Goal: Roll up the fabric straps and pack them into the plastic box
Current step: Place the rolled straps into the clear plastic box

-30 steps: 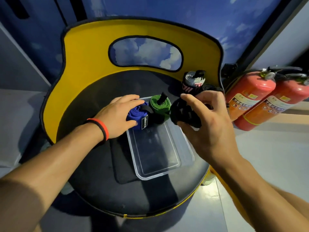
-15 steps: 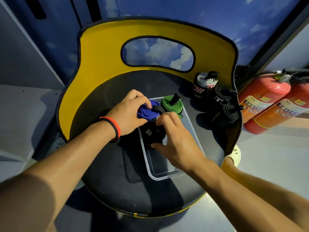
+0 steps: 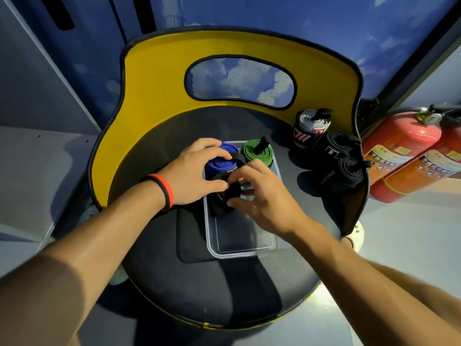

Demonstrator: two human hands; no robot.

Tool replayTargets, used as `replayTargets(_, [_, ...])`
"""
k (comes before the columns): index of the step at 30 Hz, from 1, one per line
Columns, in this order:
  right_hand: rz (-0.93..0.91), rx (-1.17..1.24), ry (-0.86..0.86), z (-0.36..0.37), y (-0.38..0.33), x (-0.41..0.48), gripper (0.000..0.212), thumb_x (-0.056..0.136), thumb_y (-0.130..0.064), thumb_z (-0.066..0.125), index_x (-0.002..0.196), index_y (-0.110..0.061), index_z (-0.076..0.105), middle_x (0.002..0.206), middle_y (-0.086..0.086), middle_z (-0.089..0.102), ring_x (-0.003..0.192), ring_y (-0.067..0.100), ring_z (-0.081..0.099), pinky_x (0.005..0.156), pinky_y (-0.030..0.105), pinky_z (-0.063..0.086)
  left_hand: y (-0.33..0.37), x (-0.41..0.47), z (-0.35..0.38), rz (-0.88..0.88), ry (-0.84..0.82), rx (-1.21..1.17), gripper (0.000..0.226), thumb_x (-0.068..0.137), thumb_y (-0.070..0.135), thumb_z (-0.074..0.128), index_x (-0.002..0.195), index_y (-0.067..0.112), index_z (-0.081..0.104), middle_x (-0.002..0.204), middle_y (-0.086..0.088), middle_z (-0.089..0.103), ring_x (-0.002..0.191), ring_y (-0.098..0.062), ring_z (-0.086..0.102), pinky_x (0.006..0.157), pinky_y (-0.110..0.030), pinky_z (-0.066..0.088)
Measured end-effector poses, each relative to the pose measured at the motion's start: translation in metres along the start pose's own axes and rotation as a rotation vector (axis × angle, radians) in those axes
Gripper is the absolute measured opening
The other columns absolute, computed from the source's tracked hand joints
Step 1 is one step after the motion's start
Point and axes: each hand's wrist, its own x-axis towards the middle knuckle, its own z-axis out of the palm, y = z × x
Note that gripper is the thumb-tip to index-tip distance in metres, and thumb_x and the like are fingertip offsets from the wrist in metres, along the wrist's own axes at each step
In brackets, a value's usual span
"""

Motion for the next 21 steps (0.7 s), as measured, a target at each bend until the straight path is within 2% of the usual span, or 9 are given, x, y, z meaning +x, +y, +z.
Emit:
replayTargets(4, [0.035, -0.102, 0.079, -0.021, 0.004, 0.006, 0.03, 0.083, -0.023, 0.081, 0.111, -0.021, 0.07, 0.1, -0.005, 0.063, 0.09, 0.011, 0.064, 0.082, 0.038, 0.057, 0.002, 0.003, -0.001, -0.04, 0.004, -0.043, 0.053, 0.078, 0.016, 0.083, 0.125, 0.03, 0.063, 0.145, 0.011, 0.038, 0.134, -0.012, 0.043, 0.115, -0.037, 0.037])
replayTargets(8, [0.091, -0.34, 0.174, -0.04, 0.007, 0.008, 0.018, 0.086, -0.029, 0.076, 0.101, -0.02, 0.072, 0.095, -0.002, 0.065, 0.084, 0.019, 0.065, 0.073, 0.044, 0.057, 0.006, 0.003, -0.002, -0.07, -0.013, -0.081, 0.054, 0.079, 0.005, 0.08, 0.124, 0.029, 0.063, 0.146, 0.012, 0.037, 0.132, -0.008, 0.042, 0.106, -0.023, 0.034])
replayTargets(13, [0.125, -0.59, 0.258, -0.06, 0.015, 0.003, 0.023, 0.091, -0.033, 0.068, 0.107, -0.017, 0.071, 0.1, 0.003, 0.064, 0.089, 0.026, 0.061, 0.071, 0.042, 0.055, 0.003, 0.004, -0.003, -0.077, -0.013, -0.118, 0.056, 0.078, -0.002, 0.079, 0.12, 0.032, 0.064, 0.146, 0.013, 0.037, 0.134, -0.006, 0.041, 0.113, -0.028, 0.032])
replayTargets(17, [0.225, -0.729, 0.347, -0.081, 0.039, 0.016, 0.045, 0.086, -0.031, 0.07, 0.125, -0.01, 0.063, 0.12, 0.012, 0.06, 0.105, 0.037, 0.055, 0.084, 0.045, 0.05, 0.004, 0.004, 0.0, -0.07, 0.0, -0.139, 0.057, 0.077, -0.002, 0.079, 0.117, 0.036, 0.064, 0.145, 0.016, 0.038, 0.133, -0.005, 0.042, 0.111, -0.026, 0.031])
replayTargets(21, [0.337, -0.754, 0.296, -0.086, 0.061, 0.036, 0.069, 0.088, -0.034, 0.069, 0.146, -0.005, 0.044, 0.151, 0.02, 0.043, 0.138, 0.04, 0.04, 0.11, 0.046, 0.037, 0.003, 0.005, 0.0, -0.079, -0.001, -0.148, 0.057, 0.077, 0.001, 0.08, 0.116, 0.039, 0.063, 0.144, 0.019, 0.038, 0.132, -0.003, 0.043, 0.113, -0.028, 0.032])
